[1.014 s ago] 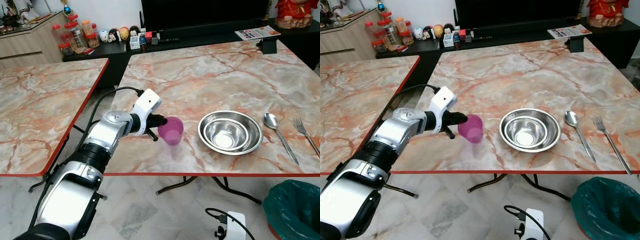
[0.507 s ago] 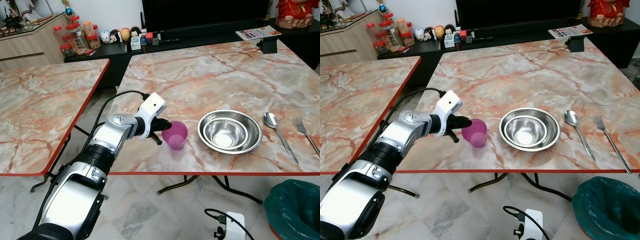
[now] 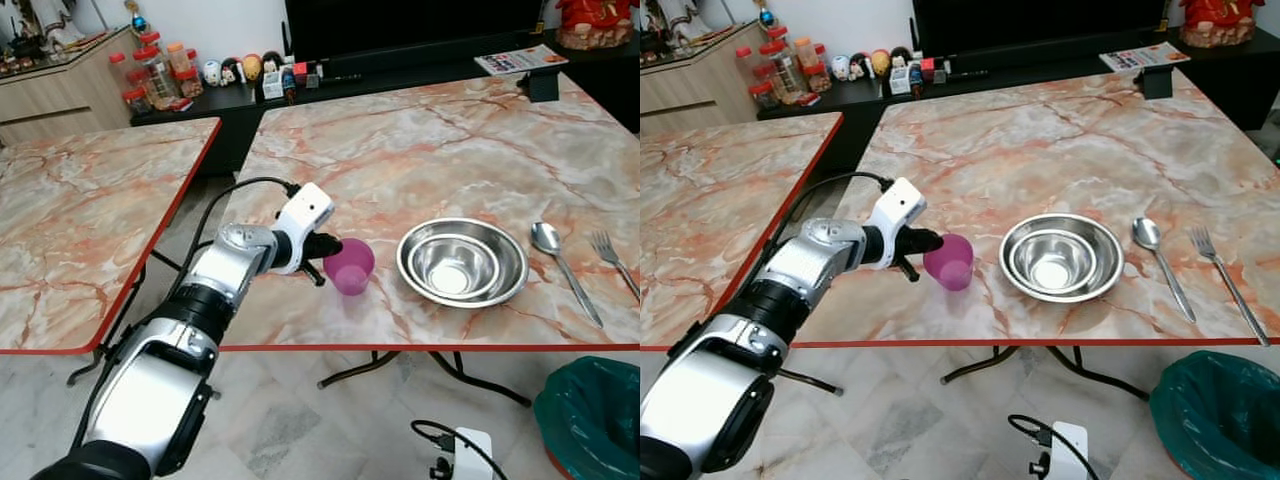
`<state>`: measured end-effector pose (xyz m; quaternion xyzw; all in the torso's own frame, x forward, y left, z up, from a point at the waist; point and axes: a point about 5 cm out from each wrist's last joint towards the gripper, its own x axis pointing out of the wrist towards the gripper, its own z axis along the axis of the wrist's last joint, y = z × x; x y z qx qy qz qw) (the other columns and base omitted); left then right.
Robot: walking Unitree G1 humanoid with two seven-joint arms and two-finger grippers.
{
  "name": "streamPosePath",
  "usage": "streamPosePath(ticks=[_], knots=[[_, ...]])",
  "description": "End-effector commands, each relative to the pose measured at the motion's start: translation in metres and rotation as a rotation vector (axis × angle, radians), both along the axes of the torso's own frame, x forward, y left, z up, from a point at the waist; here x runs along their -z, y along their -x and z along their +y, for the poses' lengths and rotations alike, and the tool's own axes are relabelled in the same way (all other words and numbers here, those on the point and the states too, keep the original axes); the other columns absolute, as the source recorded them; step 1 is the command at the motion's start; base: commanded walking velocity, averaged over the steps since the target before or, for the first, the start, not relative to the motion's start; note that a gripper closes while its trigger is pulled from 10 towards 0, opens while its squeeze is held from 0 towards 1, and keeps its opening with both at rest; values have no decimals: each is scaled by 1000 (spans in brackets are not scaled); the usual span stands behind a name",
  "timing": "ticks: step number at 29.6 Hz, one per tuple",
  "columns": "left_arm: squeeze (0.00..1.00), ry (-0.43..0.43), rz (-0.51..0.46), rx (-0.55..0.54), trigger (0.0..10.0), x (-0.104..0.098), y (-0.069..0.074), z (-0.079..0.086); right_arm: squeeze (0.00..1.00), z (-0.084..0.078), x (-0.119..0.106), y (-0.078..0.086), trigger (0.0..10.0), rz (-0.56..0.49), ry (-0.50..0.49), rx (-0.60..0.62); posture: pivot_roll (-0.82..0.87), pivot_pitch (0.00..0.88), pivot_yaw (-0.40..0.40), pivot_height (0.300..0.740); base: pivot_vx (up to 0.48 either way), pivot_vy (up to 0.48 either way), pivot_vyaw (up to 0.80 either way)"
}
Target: Setting the table
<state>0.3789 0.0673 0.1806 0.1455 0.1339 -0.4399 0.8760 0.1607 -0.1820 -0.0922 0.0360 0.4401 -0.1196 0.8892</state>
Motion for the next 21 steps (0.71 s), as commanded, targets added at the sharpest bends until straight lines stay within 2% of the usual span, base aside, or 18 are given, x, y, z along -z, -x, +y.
streamPosePath(ticks=[1,5,6,7,19,20,21], knots=[[0,-17,-14,-4,10000,-4,-3,5,0,7,1,1,10000,4,-22,7,2,0,173,703,0,0,0],[0,-18,-14,-5,10000,-4,-3,5,0,8,1,1,10000,4,-23,9,6,0,177,703,0,0,0],[706,-23,-18,-6,10000,-5,-3,6,0,8,1,1,10000,4,-24,10,4,0,178,703,0,0,0],[1000,-27,-23,-5,10000,-5,-4,6,0,8,1,1,10000,5,-24,11,4,0,178,703,0,0,0],[1000,-29,-26,-2,10000,-5,-4,8,0,7,2,2,10000,8,-24,21,6,0,180,703,0,0,0],[0,-28,-39,-15,10000,-6,-5,9,0,8,2,2,10000,8,-25,21,6,0,180,703,0,0,0],[0,-26,-42,-21,10000,-6,-5,9,0,8,2,2,10000,8,-26,22,6,0,180,703,0,0,0]])
